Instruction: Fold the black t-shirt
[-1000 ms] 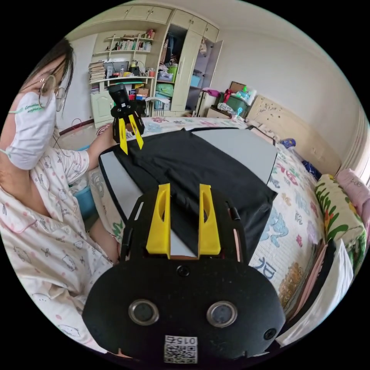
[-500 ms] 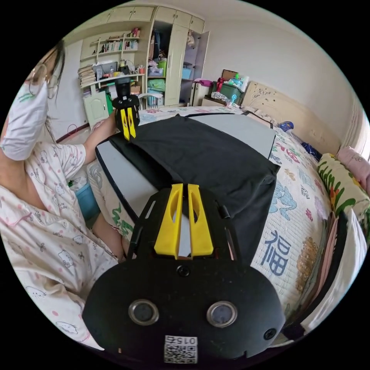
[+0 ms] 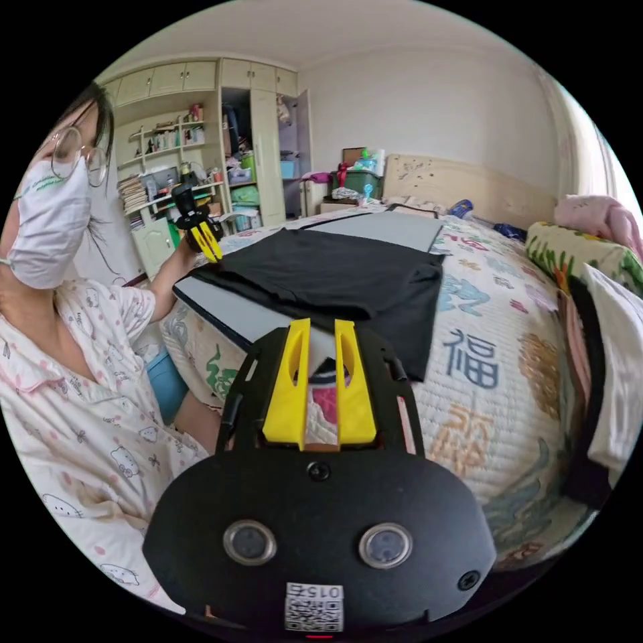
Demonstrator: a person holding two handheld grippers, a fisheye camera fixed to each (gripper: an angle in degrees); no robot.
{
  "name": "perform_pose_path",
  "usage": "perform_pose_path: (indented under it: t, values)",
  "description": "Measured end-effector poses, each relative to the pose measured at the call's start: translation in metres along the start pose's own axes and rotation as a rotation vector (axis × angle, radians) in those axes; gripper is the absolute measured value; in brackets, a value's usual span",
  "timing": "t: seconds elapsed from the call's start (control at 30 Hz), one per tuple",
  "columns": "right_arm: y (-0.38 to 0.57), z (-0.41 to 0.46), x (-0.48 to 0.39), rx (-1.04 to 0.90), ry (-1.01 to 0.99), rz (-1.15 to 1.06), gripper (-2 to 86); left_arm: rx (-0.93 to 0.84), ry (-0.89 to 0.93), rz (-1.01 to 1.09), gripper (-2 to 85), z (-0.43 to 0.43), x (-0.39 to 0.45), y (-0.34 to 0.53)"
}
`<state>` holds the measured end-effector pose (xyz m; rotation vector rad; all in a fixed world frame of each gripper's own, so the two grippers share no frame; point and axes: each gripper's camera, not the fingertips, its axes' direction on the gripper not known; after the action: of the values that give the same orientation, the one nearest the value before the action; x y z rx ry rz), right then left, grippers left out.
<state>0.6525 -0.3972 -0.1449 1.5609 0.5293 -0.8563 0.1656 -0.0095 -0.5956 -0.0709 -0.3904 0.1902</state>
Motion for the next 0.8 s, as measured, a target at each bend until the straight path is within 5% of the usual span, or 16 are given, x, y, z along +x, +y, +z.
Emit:
perform_pose_path:
  t: [0.13, 0.27, 0.4, 0.8]
  values:
    - [0.023, -0.048, 0.026, 0.075, 0.163, 0.122, 7.8, 0.261, 0.125, -0.078, -0.1, -0.02, -0.014, 0.027]
    - [0.034, -0.073, 0.063, 0.149, 0.206, 0.24, 10.4, 0.398, -0.105, -0.311, -0.1, -0.019, -0.037, 0.015]
    - [0.019, -0.072, 0.077, 0.126, 0.224, 0.223, 9.7, 0.315, -0.32, -0.591, 0.5, 0.026, -0.088, -0.045]
    - [0.005, -0.106, 0.085, 0.25, 0.229, 0.258, 1.3, -0.037, -0.294, -0.813, 11.1, 0.3, -0.301, -0.235]
